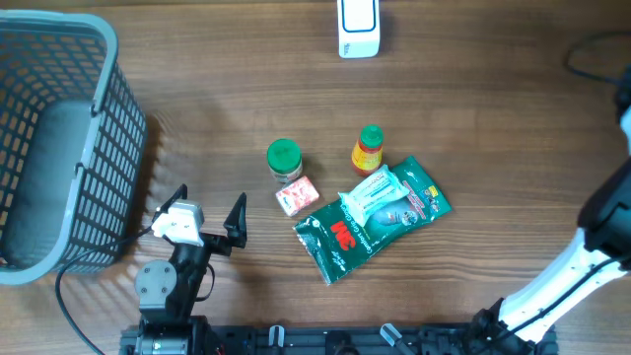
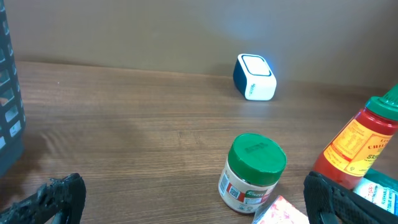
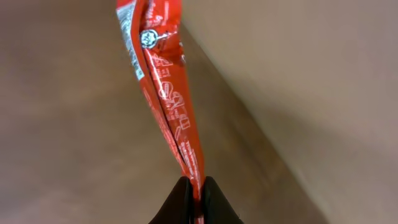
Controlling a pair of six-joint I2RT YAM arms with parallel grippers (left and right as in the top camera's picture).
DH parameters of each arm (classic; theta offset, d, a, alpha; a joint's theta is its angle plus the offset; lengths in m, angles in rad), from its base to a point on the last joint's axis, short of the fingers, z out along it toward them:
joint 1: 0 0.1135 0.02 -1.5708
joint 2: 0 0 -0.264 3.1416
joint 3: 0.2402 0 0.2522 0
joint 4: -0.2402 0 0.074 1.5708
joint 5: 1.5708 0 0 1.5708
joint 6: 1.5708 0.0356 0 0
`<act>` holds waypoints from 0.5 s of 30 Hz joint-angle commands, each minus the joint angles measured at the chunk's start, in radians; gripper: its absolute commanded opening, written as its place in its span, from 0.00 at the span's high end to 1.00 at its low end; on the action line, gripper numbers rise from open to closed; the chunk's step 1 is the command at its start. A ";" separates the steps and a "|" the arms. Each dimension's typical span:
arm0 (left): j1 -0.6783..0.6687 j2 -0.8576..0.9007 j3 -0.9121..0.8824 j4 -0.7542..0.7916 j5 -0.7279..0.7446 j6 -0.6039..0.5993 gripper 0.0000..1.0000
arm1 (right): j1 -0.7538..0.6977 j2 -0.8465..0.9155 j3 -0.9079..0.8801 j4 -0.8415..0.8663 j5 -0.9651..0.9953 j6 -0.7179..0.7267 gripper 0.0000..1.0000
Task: Scan the item barcode
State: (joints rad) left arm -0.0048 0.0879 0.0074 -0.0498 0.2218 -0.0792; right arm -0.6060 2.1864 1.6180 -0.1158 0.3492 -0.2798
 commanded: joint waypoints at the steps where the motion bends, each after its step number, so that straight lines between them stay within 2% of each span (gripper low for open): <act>1: -0.004 -0.002 -0.002 -0.007 -0.010 0.020 0.00 | -0.074 0.061 -0.009 -0.053 -0.001 0.109 0.91; 3: -0.004 -0.002 -0.002 -0.007 -0.010 0.020 0.00 | -0.093 0.064 -0.009 -0.079 -0.049 0.137 0.86; 5: -0.004 -0.002 -0.002 -0.007 -0.010 0.020 0.00 | -0.105 0.064 -0.009 -0.102 -0.114 0.154 0.75; 7: -0.004 -0.002 -0.002 -0.007 -0.010 0.020 0.00 | -0.106 0.064 -0.009 -0.123 -0.153 0.152 0.35; 8: -0.004 -0.002 -0.002 -0.007 -0.010 0.020 0.00 | -0.100 0.063 -0.009 -0.140 -0.164 0.152 0.05; 9: -0.004 -0.002 -0.002 -0.007 -0.010 0.020 0.00 | -0.093 0.061 -0.009 -0.151 -0.164 0.153 0.00; 12: -0.004 -0.002 -0.002 -0.007 -0.010 0.020 0.00 | -0.064 0.040 -0.009 -0.187 -0.178 0.220 0.00; 14: -0.004 -0.002 -0.002 -0.007 -0.010 0.020 0.00 | -0.043 0.013 -0.009 -0.201 -0.251 0.253 0.00; 15: -0.004 -0.002 -0.002 -0.007 -0.010 0.020 0.00 | -0.025 -0.024 -0.009 -0.210 -0.359 0.270 0.00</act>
State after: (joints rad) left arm -0.0048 0.0879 0.0074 -0.0498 0.2214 -0.0792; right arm -0.6781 2.2391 1.6123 -0.3126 0.1875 -0.0963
